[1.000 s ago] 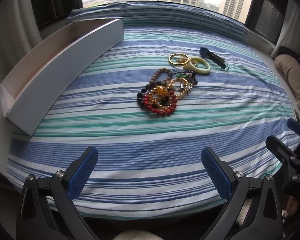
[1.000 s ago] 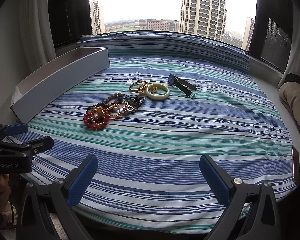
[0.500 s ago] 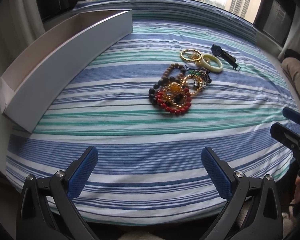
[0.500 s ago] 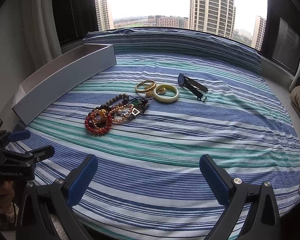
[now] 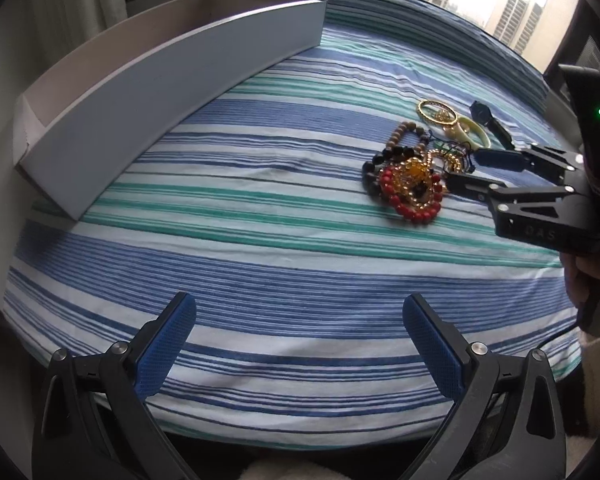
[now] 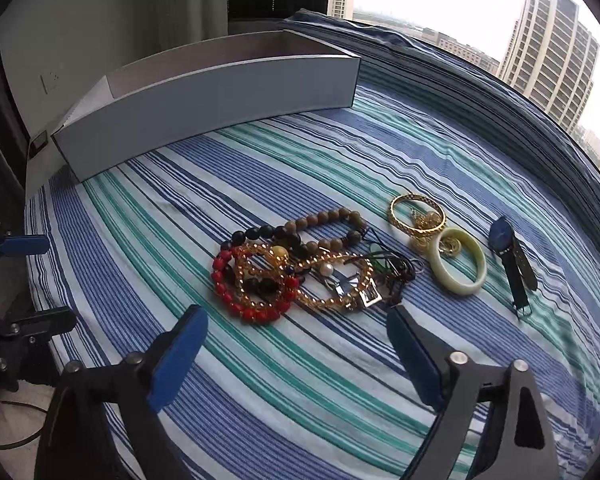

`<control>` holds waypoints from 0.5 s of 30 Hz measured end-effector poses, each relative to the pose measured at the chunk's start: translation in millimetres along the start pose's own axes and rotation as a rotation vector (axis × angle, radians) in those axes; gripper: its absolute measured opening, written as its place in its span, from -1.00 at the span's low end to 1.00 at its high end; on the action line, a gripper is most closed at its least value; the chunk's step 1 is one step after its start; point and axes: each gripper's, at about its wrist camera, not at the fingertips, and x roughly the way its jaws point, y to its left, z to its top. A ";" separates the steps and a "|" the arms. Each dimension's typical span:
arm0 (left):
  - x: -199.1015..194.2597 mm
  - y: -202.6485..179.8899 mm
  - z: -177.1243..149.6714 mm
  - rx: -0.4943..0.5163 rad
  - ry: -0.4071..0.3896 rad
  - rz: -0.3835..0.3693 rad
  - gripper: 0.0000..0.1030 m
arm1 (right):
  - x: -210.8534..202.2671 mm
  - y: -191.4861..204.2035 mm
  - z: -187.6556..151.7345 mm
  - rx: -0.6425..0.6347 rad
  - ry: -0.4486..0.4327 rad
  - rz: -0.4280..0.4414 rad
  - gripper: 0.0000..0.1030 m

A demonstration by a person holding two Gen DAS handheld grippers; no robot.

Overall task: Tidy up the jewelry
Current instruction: 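Reach the right gripper into the jewelry pile and grasp the gold bead strand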

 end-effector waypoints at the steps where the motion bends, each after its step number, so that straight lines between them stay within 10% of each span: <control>1: 0.8 0.7 0.4 -0.001 0.001 -0.001 0.99 | 9.9 0.4 5.3 -0.014 0.012 0.009 0.15; 6: 7.0 6.6 2.8 -0.016 0.010 -0.004 0.99 | 44.5 2.6 17.9 -0.066 0.071 0.071 0.04; 11: 14.5 9.6 5.2 -0.031 0.033 -0.008 0.99 | 56.7 5.3 23.3 -0.102 0.074 0.079 -0.68; 15: 12.6 8.9 4.8 -0.028 0.027 -0.007 0.99 | 29.3 -3.5 25.2 -0.025 0.033 0.125 -0.84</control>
